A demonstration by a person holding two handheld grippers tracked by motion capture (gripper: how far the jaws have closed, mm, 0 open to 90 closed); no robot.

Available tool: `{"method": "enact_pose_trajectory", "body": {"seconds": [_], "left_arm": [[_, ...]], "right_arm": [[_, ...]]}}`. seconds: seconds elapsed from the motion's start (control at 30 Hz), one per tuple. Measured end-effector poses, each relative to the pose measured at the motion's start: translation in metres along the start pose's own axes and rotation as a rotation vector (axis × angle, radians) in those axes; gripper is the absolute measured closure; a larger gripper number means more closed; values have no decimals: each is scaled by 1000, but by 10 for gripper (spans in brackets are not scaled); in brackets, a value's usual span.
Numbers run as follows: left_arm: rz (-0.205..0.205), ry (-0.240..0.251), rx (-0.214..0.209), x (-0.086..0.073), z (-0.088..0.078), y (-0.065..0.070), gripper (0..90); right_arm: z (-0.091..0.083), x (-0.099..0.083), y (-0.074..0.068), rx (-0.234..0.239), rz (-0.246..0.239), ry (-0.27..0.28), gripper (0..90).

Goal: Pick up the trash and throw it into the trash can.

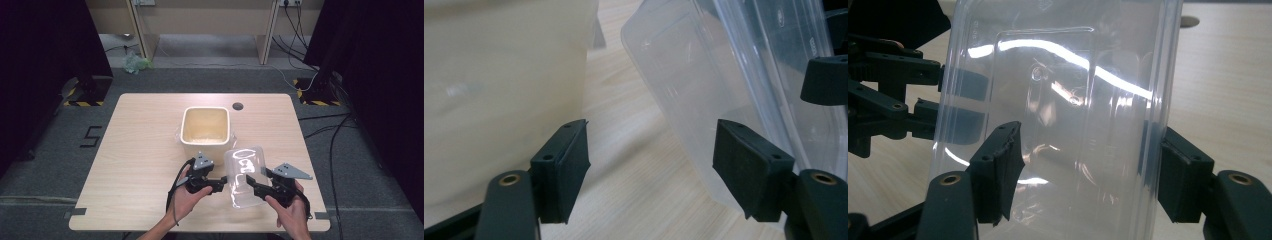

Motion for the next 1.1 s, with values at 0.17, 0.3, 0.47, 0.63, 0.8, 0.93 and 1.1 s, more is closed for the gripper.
{"method": "enact_pose_trajectory", "body": {"seconds": [0.17,0.3,0.47,0.63,0.8,0.93,1.1], "left_arm": [[7,14,-16,24,-6,5,307],[24,36,-15,45,-14,5,307],[22,45,-14,66,-21,0,306],[24,46,5,79,-28,-12,305],[11,48,19,89,-34,-26,304],[-2,53,31,94,-37,-35,304],[-7,67,51,108,-43,-48,304]], "right_arm": [[-5,27,-2,-3,-18,41,356],[-8,48,-5,8,-26,62,366],[-7,70,-10,25,-31,76,376],[4,89,-15,34,-45,76,379],[17,102,-22,49,-51,83,379],[25,107,-25,55,-48,80,379],[39,119,-30,74,-31,77,378]]}}
Point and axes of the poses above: each handheld gripper's, and its own axes: z roughly forward along the jaws, x roughly out of its top, y roughly to its right, the point moved 9 cm from there along z, roughly forward along the jaws, and after that the axes turned 14 degrees about y, right-handed, at the moved point
